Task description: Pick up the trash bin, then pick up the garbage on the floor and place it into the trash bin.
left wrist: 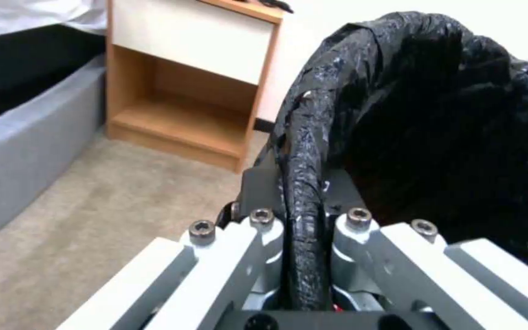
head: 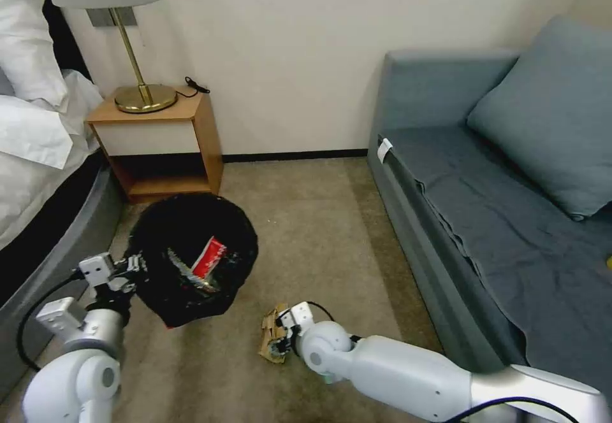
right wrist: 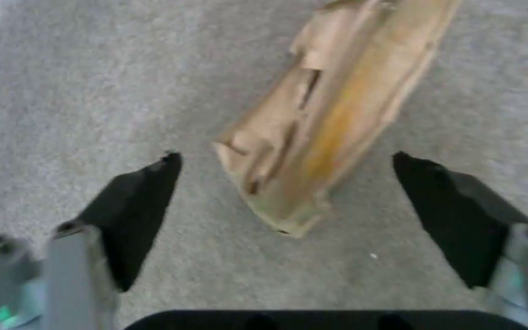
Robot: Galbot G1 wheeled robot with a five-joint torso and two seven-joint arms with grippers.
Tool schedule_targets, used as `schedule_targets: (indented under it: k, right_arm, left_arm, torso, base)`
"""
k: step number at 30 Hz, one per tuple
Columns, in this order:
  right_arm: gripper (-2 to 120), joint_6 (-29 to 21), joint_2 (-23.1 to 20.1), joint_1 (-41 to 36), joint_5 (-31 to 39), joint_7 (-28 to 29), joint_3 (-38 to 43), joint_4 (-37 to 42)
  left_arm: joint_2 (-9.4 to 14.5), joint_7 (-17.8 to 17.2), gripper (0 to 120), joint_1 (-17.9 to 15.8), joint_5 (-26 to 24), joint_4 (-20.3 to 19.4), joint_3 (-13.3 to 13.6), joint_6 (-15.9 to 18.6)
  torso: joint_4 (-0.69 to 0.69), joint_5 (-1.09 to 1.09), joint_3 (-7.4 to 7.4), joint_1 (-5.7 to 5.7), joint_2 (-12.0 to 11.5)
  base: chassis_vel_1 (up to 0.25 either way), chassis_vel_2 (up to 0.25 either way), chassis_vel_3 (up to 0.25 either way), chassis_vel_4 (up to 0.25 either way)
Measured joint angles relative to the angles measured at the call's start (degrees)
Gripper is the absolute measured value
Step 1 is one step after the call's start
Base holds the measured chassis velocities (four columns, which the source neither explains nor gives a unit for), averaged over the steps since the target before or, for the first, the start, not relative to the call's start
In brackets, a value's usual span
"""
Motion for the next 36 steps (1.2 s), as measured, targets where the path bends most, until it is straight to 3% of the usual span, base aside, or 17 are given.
schedule_targets:
  k: [6, 28, 33, 36]
  right_arm:
    - [100, -0.4, 3.1, 0.8, 0.2, -0.7, -1.4, -3.6]
    - [100, 1.0, 8.7, -0.1, -8.2, -5.0, -0.3, -19.0]
    - [88, 1.1, 9.4, -0.3, -9.0, -5.4, -0.3, -20.6]
    - [74, 1.3, 9.5, -0.4, -9.1, -5.9, -0.4, -20.8]
  left_arm:
    - [-0.1, -0.1, 5, -0.3, 0.5, -0.5, 1.5, -0.1]
    - [0.3, -0.1, 5, -0.7, 0.7, 0.1, 2.7, -0.3]
    - [0.4, -0.1, 5, -1.0, 0.7, 0.3, 2.6, -0.3]
    - [0.3, -0.1, 5, -1.0, 0.7, 0.4, 2.6, -0.4]
  torso:
    - [0.01, 0.0, 0.0, 0.0, 0.0]
    - [0.0, 0.01, 0.0, 0.0, 0.0]
    - [0.01, 0.01, 0.0, 0.0, 0.0]
    - [0.01, 0.01, 0.0, 0.0, 0.0]
  base:
    - [0.0, 0.0, 0.0, 0.0]
    - [0.0, 0.0, 0.0, 0.0]
    - [0.0, 0.0, 0.0, 0.0]
    - [0.0, 0.0, 0.0, 0.0]
